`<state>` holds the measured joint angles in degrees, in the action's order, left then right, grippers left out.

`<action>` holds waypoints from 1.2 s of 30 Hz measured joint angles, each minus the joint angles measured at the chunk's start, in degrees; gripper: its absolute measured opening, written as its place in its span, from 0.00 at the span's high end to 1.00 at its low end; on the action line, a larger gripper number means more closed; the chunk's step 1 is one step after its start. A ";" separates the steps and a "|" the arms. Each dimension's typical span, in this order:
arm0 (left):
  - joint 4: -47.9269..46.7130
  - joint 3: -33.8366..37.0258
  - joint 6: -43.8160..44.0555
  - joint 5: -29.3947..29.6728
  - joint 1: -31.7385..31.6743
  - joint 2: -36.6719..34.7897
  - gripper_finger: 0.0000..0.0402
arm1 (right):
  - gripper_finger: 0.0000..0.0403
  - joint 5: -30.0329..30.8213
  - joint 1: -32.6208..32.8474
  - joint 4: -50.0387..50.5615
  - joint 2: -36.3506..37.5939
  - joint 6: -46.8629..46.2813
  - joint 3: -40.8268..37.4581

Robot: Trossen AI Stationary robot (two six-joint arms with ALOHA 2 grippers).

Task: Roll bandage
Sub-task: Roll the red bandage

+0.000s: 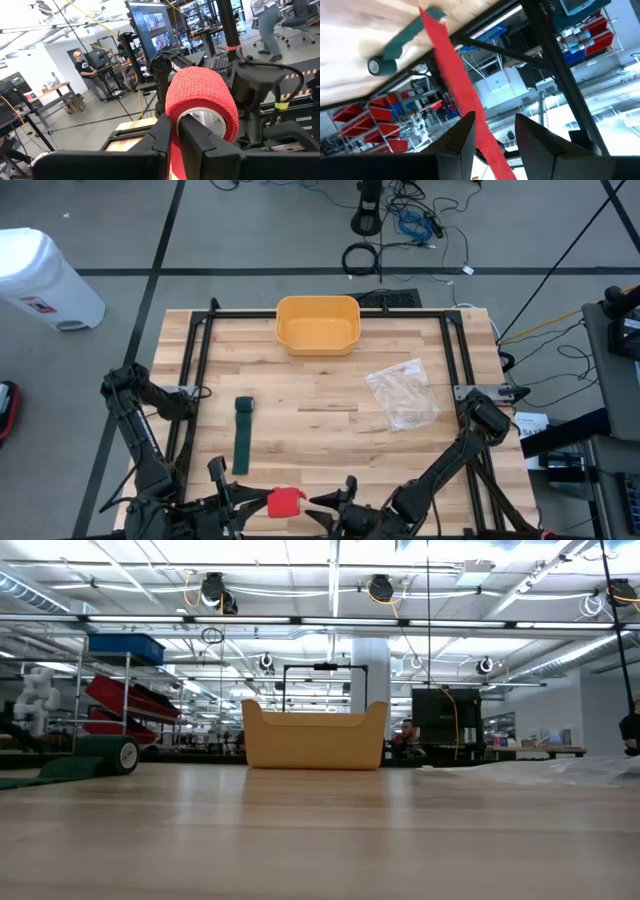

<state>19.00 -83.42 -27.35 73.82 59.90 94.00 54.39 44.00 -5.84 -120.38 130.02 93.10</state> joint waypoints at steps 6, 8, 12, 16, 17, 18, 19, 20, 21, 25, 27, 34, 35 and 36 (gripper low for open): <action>-0.01 0.00 0.02 -0.02 0.07 0.00 0.93 | 0.70 0.75 -2.06 0.43 0.00 1.42 0.22; 0.00 0.00 0.02 0.00 0.25 0.00 0.93 | 0.70 1.40 -2.83 0.92 0.00 1.44 0.22; -0.02 0.00 0.00 0.00 0.57 -0.02 0.93 | 0.68 1.55 -3.29 0.93 0.00 0.37 0.22; -0.03 0.00 -0.04 0.00 0.90 -0.02 0.93 | 0.61 1.55 -2.17 0.36 0.00 -3.47 0.22; -0.04 0.00 -0.04 -0.02 0.90 -0.02 0.93 | 0.58 1.53 -1.73 -0.06 0.00 -4.34 0.22; -0.04 0.00 -0.06 0.00 0.90 -0.02 0.93 | 0.55 1.55 -1.41 -0.21 0.00 -4.94 0.22; -0.04 0.00 -0.07 0.00 0.90 -0.02 0.93 | 0.53 1.52 -1.15 -0.21 0.00 -5.46 0.22; -0.02 0.00 -0.08 0.00 0.90 -0.02 0.93 | 0.50 1.42 -0.97 -0.16 0.00 -5.99 0.22; -0.04 0.00 -0.09 0.00 0.89 -0.02 0.93 | 0.47 1.45 -0.95 -0.07 0.00 -6.34 0.22; -0.02 0.00 -0.03 0.00 0.87 -0.04 0.93 | 0.38 4.24 -2.18 1.83 0.00 -5.77 0.24; -0.02 0.00 0.02 0.00 0.87 -0.04 0.93 | 0.35 5.18 -2.87 1.84 -0.04 -4.76 0.22; -0.04 0.00 -0.04 0.00 0.87 -0.04 0.93 | 0.35 5.18 -3.55 -0.16 -0.04 -0.87 0.24; -0.04 0.00 -0.04 0.00 0.87 -0.04 0.93 | 0.36 4.91 -3.53 -0.14 -0.04 -0.35 0.24; -0.02 0.00 -0.04 0.00 0.87 -0.04 0.93 | 0.37 4.05 -3.46 -0.04 -0.04 0.00 0.24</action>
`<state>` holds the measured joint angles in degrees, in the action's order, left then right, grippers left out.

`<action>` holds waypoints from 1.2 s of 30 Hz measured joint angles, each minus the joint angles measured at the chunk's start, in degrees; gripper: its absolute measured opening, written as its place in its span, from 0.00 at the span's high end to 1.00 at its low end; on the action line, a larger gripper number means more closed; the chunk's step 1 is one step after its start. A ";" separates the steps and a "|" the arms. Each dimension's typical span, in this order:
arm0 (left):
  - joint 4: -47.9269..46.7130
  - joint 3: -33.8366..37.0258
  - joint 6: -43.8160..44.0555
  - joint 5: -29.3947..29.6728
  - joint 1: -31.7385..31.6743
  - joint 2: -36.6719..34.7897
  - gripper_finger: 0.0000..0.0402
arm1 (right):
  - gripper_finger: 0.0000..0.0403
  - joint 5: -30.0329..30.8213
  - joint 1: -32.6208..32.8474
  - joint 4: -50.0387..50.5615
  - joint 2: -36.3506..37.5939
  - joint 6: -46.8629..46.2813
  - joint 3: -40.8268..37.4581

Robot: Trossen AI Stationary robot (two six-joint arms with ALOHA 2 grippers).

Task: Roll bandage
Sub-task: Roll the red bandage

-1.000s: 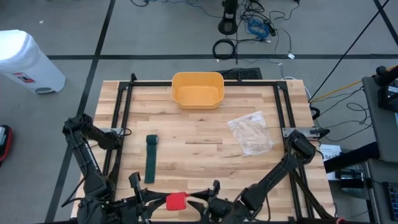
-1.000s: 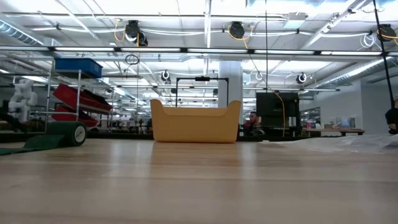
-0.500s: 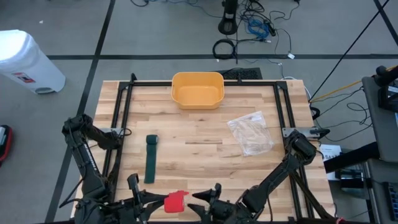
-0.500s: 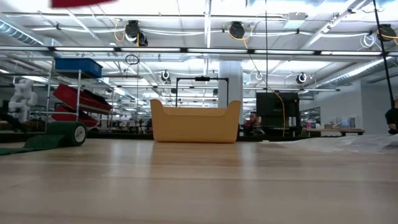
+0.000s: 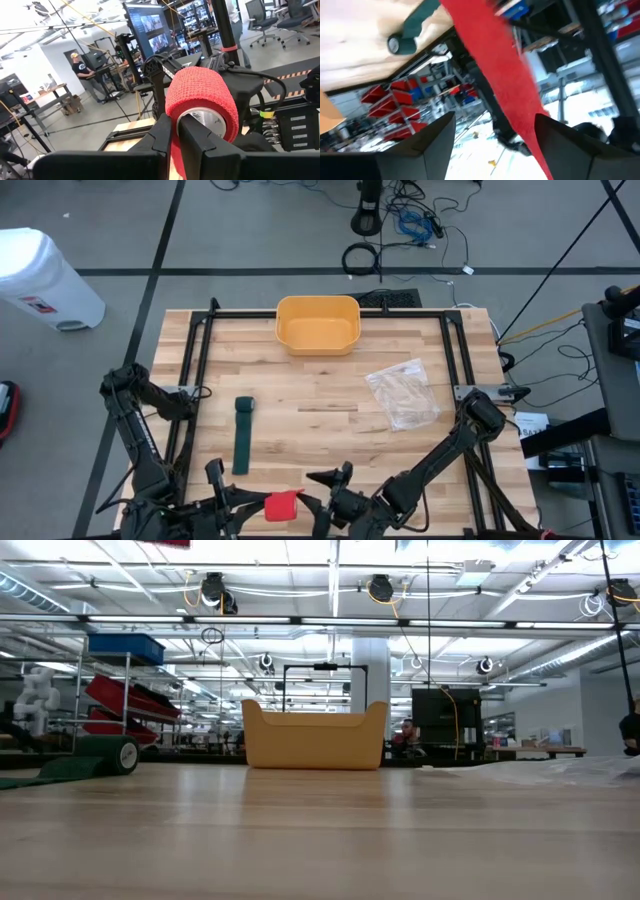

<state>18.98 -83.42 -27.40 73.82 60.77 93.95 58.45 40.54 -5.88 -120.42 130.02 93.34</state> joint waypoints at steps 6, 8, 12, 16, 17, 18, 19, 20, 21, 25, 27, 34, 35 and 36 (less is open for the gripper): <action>0.00 0.00 -0.02 0.00 0.00 -0.02 0.93 | 0.41 -5.73 0.45 -0.27 0.00 1.94 0.00; -0.04 0.00 -0.02 -0.02 0.00 -0.02 0.93 | 0.43 -6.47 0.47 -1.46 0.00 2.80 0.00; -0.02 0.00 -0.02 0.00 0.00 -0.02 0.93 | 0.47 -6.60 0.01 -3.63 0.00 5.54 0.00; -0.02 0.00 -0.02 0.00 0.00 -0.02 0.93 | 0.50 -8.23 -0.64 -5.05 0.00 7.69 0.00; 0.00 0.00 -0.02 0.00 0.00 -0.02 0.93 | 0.51 -9.05 -0.82 -5.06 0.00 7.96 0.00; -0.02 0.00 -0.02 0.00 0.00 -0.02 0.93 | 0.51 -9.65 -0.93 -5.09 0.00 8.02 0.00; -0.02 0.00 -0.02 -0.02 0.00 -0.02 0.93 | 0.52 -10.22 -1.14 -5.12 0.00 8.05 0.00; -0.02 0.00 -0.02 -0.01 0.00 -0.02 0.93 | 0.53 -10.62 -1.21 -5.46 0.00 8.22 0.00; -0.02 0.00 -0.03 -0.01 0.00 -0.02 0.93 | 0.55 -10.72 -1.23 -5.71 0.00 8.54 0.00; -0.02 0.00 -0.02 0.00 0.00 -0.02 0.93 | 0.62 -10.90 -1.23 -6.50 -0.68 9.99 0.00; 0.00 0.00 -0.04 -0.02 -0.02 -0.02 0.93 | 0.67 -10.86 -1.21 -6.43 -1.15 10.40 -0.02; -0.02 0.00 -0.07 -0.02 -0.02 -0.02 0.93 | 0.84 -10.61 -1.06 -6.42 -1.40 8.16 -0.02; -0.02 0.00 -0.07 0.00 -0.02 -0.02 0.93 | 0.86 -10.63 -1.06 -6.52 -1.40 7.69 -0.02; -0.02 0.00 -0.07 -0.02 -0.02 -0.02 0.93 | 0.88 -10.58 -1.06 -6.84 -1.40 7.35 -0.02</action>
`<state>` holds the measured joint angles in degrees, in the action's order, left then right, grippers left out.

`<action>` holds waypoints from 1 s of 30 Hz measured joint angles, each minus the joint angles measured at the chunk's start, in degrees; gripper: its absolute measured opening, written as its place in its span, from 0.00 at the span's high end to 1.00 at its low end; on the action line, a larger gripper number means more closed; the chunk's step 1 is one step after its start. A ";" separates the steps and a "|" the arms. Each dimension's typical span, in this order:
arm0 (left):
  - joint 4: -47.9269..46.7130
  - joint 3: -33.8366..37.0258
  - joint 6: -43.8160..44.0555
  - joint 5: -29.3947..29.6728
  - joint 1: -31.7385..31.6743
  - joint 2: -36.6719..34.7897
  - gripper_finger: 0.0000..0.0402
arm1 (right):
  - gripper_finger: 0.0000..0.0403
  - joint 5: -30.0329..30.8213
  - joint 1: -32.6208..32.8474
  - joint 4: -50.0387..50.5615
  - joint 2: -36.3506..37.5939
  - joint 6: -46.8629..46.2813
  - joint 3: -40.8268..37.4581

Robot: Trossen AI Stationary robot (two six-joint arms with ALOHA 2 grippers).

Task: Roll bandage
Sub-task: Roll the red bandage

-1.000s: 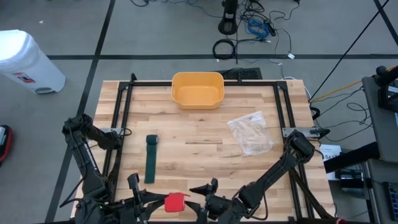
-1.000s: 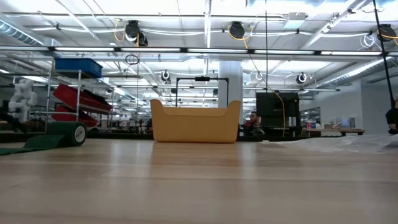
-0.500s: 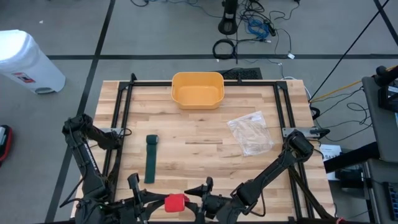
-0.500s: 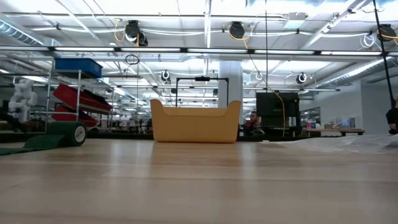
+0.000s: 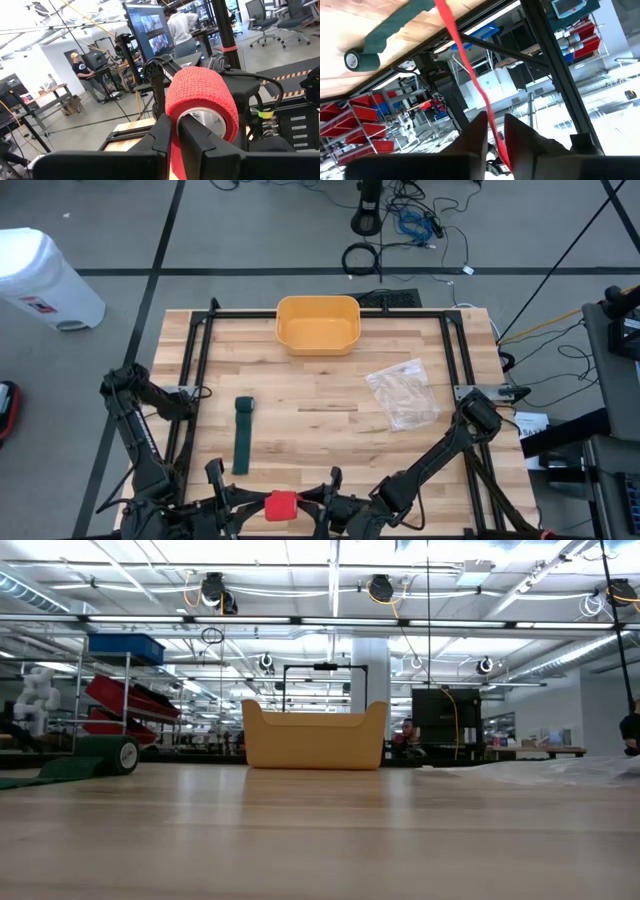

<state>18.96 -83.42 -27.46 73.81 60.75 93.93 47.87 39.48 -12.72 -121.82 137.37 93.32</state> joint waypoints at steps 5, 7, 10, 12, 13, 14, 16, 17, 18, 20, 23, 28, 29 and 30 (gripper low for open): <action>-0.07 0.00 0.00 0.02 0.00 0.00 0.93 | 0.99 0.07 0.54 -1.15 -0.02 -1.63 0.00; -0.24 0.00 -0.02 0.00 0.00 0.00 0.93 | 0.99 0.05 0.90 -3.60 -0.02 -2.87 0.00; -0.27 0.00 -0.42 -0.01 0.00 0.00 0.93 | 0.99 0.02 1.57 -7.33 -0.02 -3.84 0.00; -0.44 0.00 -0.48 -0.01 -0.01 0.00 0.93 | 1.00 0.03 2.15 -9.31 -0.02 -3.85 0.00; -0.44 0.00 -0.73 -0.01 0.00 0.00 0.93 | 1.00 0.05 2.43 -10.49 -0.02 -3.85 0.00; -0.44 0.00 -1.49 0.00 0.00 0.00 0.93 | 1.00 0.07 2.77 -11.49 -0.02 -4.09 0.00; -0.43 0.00 -2.66 -0.01 0.00 0.00 0.93 | 1.00 0.06 3.40 -12.90 0.00 -5.08 0.02; -0.42 0.00 -3.00 0.02 0.00 0.00 0.93 | 1.00 -0.01 3.71 -13.16 0.00 -5.59 0.02; -0.42 0.00 -3.10 0.02 -0.04 0.00 0.93 | 1.00 0.00 3.94 -13.55 0.00 -6.15 0.02; -0.44 0.00 -3.15 -0.01 -0.36 0.00 0.93 | 1.00 -0.01 4.52 -14.55 0.00 -7.11 0.02; -0.50 0.00 -3.32 0.00 -1.01 0.00 0.93 | 1.00 -0.29 5.33 -16.19 0.00 -7.83 0.02; -1.78 0.00 -3.41 0.02 -2.55 0.00 0.93 | 1.00 -1.91 6.61 -19.51 0.00 -7.65 0.50; -1.89 0.00 -3.40 0.02 -2.85 0.00 0.93 | 1.00 -2.00 6.83 -19.26 0.00 -7.73 1.16; -1.94 0.00 -3.39 0.02 -3.13 0.00 0.93 | 1.00 -2.01 7.08 -18.74 0.00 -8.09 1.96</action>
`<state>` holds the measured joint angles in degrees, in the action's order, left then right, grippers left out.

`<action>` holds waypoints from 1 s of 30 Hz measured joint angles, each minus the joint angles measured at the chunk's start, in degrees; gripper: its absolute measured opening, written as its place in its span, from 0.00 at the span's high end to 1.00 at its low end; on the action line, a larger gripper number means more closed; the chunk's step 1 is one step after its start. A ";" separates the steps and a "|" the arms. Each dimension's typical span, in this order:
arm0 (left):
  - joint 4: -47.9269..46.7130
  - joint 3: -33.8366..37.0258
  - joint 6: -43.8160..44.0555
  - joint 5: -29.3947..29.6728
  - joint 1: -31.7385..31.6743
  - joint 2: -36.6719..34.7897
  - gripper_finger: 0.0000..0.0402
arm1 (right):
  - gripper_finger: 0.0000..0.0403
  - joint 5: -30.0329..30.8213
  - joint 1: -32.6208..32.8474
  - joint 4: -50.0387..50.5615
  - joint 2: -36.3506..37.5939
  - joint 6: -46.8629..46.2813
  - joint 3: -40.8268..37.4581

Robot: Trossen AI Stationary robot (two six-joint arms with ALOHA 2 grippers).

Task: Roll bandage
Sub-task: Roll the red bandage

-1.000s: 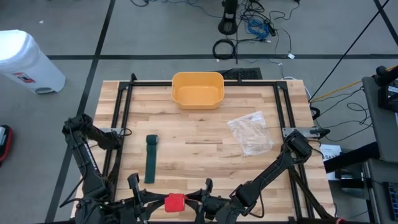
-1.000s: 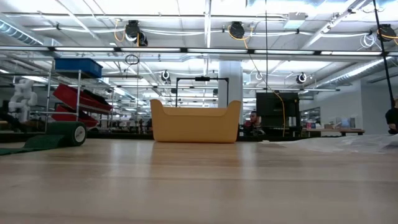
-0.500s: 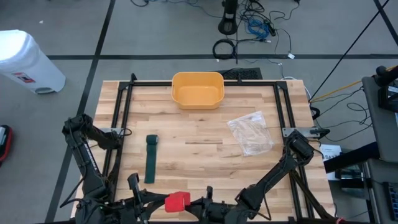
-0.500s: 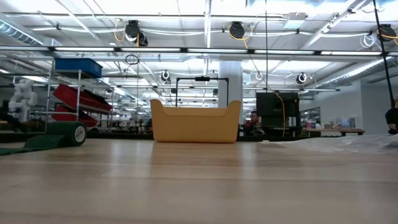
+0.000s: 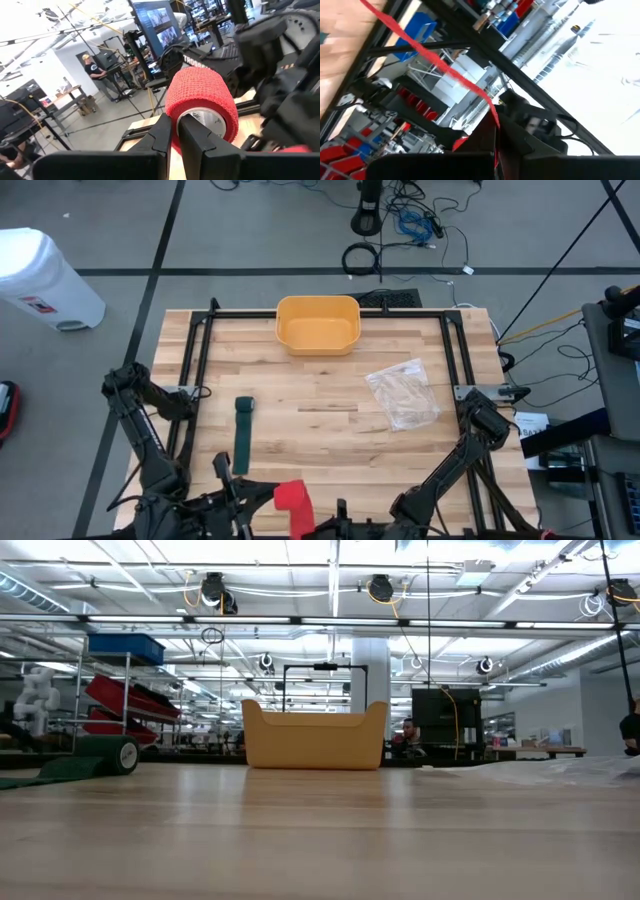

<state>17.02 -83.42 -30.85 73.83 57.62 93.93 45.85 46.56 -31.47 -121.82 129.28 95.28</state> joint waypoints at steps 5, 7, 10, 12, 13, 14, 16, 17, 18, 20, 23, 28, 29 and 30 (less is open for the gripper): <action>-0.01 0.00 0.07 0.02 -1.03 0.01 0.93 | 1.00 0.04 0.82 1.75 0.00 -3.13 4.52; -0.07 0.00 0.07 0.04 -1.09 0.02 0.93 | 1.00 0.14 0.85 1.68 0.00 -4.20 6.40; -0.09 0.00 0.09 0.04 -1.06 0.02 0.93 | 1.00 0.23 0.81 1.77 0.02 -4.55 8.81; -0.22 0.00 0.09 0.04 -1.05 0.02 0.93 | 1.00 0.25 0.79 2.20 0.02 -4.53 10.38; -0.26 0.00 0.09 0.04 -1.03 0.02 0.93 | 1.00 0.23 0.79 2.91 0.02 -4.51 11.21; -0.41 0.00 0.19 0.04 -1.04 0.02 0.93 | 1.00 0.17 0.81 3.66 0.04 -4.51 11.99; -0.59 0.00 0.39 0.17 -1.05 0.02 0.93 | 1.00 -0.31 0.92 4.92 0.04 -4.62 13.33; -0.64 0.00 0.39 0.19 -1.03 0.02 0.93 | 1.00 -0.94 0.98 5.35 0.04 -4.82 13.83; -0.67 0.00 0.40 0.19 -1.05 0.02 0.93 | 1.00 -1.53 1.12 5.64 0.04 -4.99 14.26; -0.94 0.00 0.44 0.21 -1.05 0.02 0.93 | 1.00 -2.65 1.49 6.37 0.04 -5.20 15.08; -1.38 0.00 0.44 0.21 -1.05 0.04 0.93 | 1.00 -3.83 2.24 6.62 0.04 -5.01 16.23; -1.75 0.00 0.52 0.19 -1.05 0.05 0.93 | 1.00 -4.34 3.51 6.47 0.04 -4.99 19.71; -1.75 0.00 0.55 0.19 -1.05 0.07 0.93 | 1.00 -4.34 3.66 6.50 0.04 -4.99 20.47; -1.71 0.00 0.55 0.19 -1.05 0.07 0.93 | 1.00 -4.33 3.81 6.53 0.04 -5.04 21.19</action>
<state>15.31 -83.42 -30.30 74.02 56.58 94.00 41.52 50.37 -24.94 -121.78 124.24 116.47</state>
